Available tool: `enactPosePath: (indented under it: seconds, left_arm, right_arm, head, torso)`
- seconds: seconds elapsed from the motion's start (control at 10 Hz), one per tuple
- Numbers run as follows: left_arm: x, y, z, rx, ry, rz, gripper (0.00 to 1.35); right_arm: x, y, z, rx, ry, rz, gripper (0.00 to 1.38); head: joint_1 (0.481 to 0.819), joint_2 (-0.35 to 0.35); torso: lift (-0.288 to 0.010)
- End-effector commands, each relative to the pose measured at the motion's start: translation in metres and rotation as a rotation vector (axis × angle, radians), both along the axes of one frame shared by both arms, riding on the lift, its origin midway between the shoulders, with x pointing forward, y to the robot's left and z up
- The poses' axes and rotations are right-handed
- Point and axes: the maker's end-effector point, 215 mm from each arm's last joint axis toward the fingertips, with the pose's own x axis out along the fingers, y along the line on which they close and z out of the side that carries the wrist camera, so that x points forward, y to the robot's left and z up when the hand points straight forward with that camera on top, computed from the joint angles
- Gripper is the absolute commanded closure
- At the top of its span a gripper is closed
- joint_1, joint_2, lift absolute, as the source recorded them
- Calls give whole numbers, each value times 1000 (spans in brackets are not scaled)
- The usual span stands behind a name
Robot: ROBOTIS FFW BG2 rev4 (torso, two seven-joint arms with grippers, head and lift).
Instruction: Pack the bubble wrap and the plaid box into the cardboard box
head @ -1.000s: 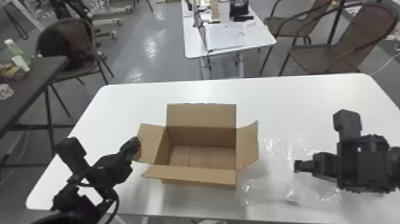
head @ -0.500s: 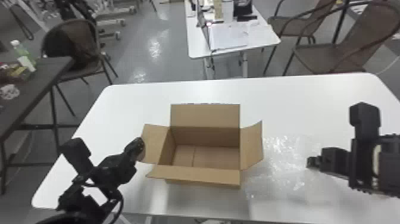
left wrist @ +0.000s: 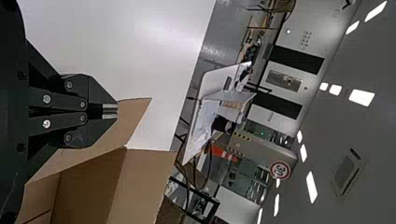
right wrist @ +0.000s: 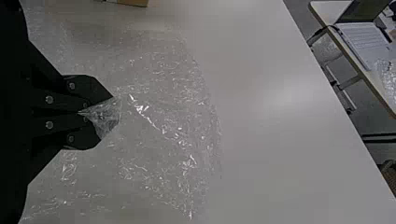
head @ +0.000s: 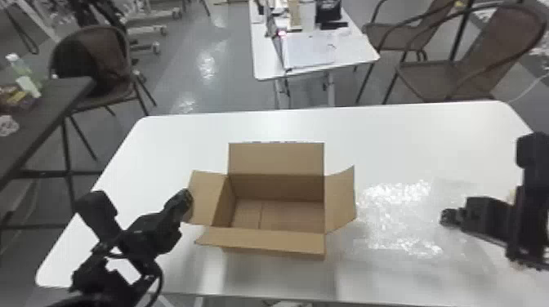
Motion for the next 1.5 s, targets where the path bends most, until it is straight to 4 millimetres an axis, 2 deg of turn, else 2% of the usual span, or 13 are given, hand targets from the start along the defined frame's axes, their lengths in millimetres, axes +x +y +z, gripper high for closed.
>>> enactPosePath:
  seconds: [0.0,0.2,0.3,0.5,0.9,1.0,1.1,1.2,1.4]
  left_arm:
    - [-1,0,0,-3,-1,2,1219]
    - [-1,0,-1,-3,-1,2,1219]
    - [-1,0,-1,-3,-1,2,1219]
    - [-1,-1,0,-3,-2,2,1219]
    - [2,-8,-2,-5,2,-3,1219]
    - [3,-11,-2,-10,3,-6,1219]
    - [4,-13,-2,-10,4,-7,1219]
    - [4,-15,-2,-13,2,-10,1219]
    - [6,-18,-2,-20,2,-10,1219]
  right_arm:
    - [-5,-19,27,10,-42,-31,1289]
    - [-8,-48,66,-8,-112,-69,1289]
    - [-5,-53,83,-2,-152,-76,1289]
    - [0,-43,114,36,-215,-50,1289]
    - [9,-17,194,82,-377,43,1289]
    - [12,-14,206,84,-402,54,1289]
    - [14,-5,209,107,-399,81,1289]
    - [16,13,207,132,-384,121,1289]
    - [17,69,197,255,-325,257,1289]
  head:
    - [695,164]
    - [695,136]
    - [695,117]
    - [695,101]
    - [695,122]
    - [695,129]
    - [695,131]
    - [695,132]
    - [695,169]
  torso:
    - [-122]
    - [-122]
    - [-122]
    - [-122]
    - [-122]
    - [-122]
    - [-122]
    - [-122]
    - [-122]
